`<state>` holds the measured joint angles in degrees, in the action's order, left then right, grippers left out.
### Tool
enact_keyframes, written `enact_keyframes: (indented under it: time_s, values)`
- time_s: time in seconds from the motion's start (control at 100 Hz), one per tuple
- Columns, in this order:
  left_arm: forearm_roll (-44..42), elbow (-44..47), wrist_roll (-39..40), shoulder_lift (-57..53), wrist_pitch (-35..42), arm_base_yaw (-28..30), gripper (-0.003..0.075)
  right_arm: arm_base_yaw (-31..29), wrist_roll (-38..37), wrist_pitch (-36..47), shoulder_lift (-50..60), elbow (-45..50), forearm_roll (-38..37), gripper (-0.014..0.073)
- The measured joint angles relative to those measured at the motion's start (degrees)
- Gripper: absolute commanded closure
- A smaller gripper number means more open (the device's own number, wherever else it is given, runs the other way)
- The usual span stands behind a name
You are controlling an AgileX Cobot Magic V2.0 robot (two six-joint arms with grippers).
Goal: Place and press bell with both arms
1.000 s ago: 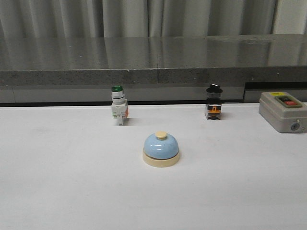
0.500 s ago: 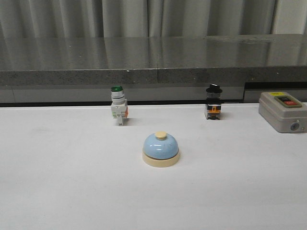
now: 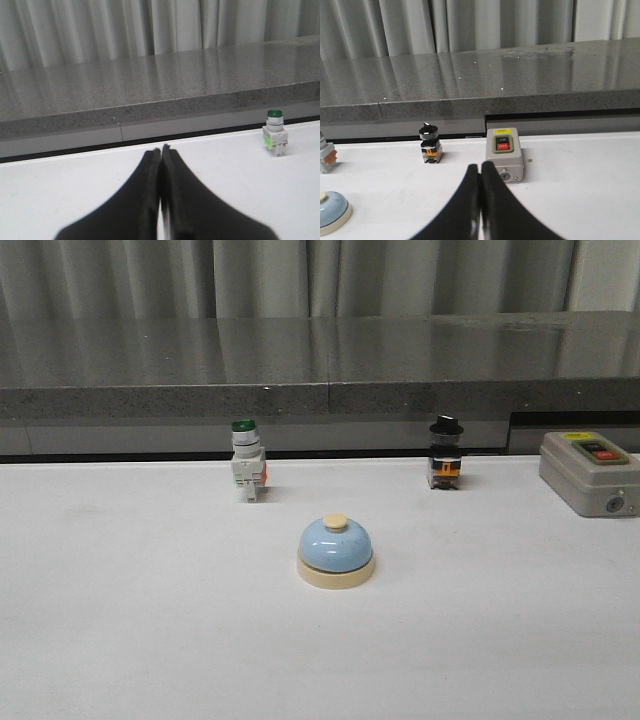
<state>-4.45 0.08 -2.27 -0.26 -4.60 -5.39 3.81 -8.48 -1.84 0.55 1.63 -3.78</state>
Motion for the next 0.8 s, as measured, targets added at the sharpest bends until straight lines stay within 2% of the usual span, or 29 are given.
enact_keyframes:
  time_s: [0.55, 0.67, 0.8]
  values:
    - [0.0, 0.0, 0.0, 0.0, 0.1, 0.0, 0.074, 0.0, 0.0, 0.69, 0.0, -0.43, 0.0, 0.0653]
    - [0.0, 0.0, 0.0, 0.0, 0.1, 0.0, 0.074, 0.0, 0.0, -4.97, -0.18, -5.58, 0.0, 0.0653]
    - [0.0, 0.0, 0.09, 0.0, 0.1, 0.0, 0.074, 0.0, 0.0, -15.72, -5.5, -15.17, 0.0, 0.0653]
